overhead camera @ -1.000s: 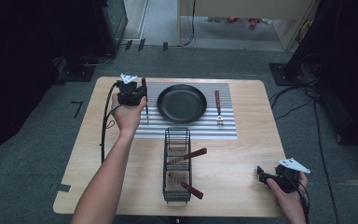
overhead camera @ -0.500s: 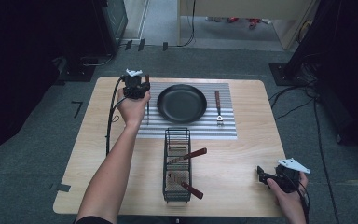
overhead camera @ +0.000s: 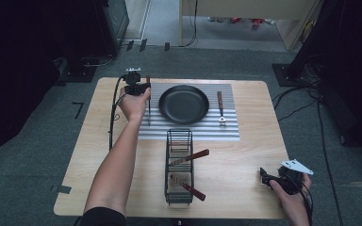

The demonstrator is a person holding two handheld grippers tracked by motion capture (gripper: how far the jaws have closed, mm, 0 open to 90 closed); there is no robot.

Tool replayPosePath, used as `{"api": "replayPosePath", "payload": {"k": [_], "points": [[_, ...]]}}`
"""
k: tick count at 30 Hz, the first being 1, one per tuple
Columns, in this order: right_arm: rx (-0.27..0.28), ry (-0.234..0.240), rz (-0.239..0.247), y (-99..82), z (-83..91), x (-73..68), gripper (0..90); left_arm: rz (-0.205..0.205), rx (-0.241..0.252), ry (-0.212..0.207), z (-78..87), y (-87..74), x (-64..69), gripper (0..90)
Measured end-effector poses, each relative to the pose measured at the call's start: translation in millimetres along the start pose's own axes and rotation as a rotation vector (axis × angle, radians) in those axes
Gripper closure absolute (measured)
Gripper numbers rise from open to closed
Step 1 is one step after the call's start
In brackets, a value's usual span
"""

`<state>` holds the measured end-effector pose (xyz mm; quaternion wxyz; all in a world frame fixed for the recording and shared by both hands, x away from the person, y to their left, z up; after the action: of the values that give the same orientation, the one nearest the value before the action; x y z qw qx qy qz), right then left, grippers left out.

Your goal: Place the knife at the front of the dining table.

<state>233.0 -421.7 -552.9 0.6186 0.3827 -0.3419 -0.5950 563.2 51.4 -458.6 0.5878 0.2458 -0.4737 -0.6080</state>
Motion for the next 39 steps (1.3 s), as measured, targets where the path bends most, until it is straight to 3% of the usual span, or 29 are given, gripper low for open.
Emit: {"api": "replayPosePath", "payload": {"k": [1, 4, 10, 14, 18, 19, 28, 33, 39], "points": [[0.000, 0.000, 0.000, 0.0, 0.0, 0.0, 9.7, 0.005, -0.027, 0.002, -1.1, 2.7, -2.0, 82.7], [0.001, 0.001, -0.002, 0.0, 0.0, 0.1, 9.7, -0.020, -0.046, 0.010, 2.0, 8.4, -2.2, 82.8], [0.000, 0.004, 0.001, 0.1, -0.2, 0.1, 9.7, -0.030, -0.060, 0.018, 12.3, 18.4, -3.1, 82.9], [0.000, 0.002, 0.004, 0.1, -0.3, 0.1, 9.8, -0.068, -0.116, 0.050, 18.6, 19.1, -7.3, 83.0], [0.000, 0.002, 0.004, 0.1, -0.3, 0.1, 9.8, -0.061, -0.172, 0.048, 16.3, 15.1, -11.2, 83.0], [0.000, 0.002, 0.005, 0.1, -0.3, 0.2, 9.8, -0.055, -0.210, 0.049, 11.7, 9.7, -14.3, 83.0], [0.000, 0.002, 0.004, 0.1, -0.3, 0.1, 9.8, -0.041, -0.283, 0.091, -14.0, -6.3, -25.3, 82.8], [0.000, 0.002, 0.004, 0.1, -0.3, 0.1, 9.8, -0.033, -0.277, 0.112, -26.7, -7.2, -26.0, 82.7], [0.000, 0.001, 0.004, 0.3, -0.6, 0.3, 9.8, -0.038, -0.318, 0.150, -45.9, -17.9, -29.2, 82.5]]}}
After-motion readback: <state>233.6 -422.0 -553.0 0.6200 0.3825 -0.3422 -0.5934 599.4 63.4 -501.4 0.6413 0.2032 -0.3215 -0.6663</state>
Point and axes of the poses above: each handheld gripper's, and its own axes: z roughly backward along the jaws, y roughly out of its top, x roughly to its right, the point moved 4 cm from there along -z, roughly forward along the jaws, and after that the axes turned 15 degrees about x, right-handed, at the moved point
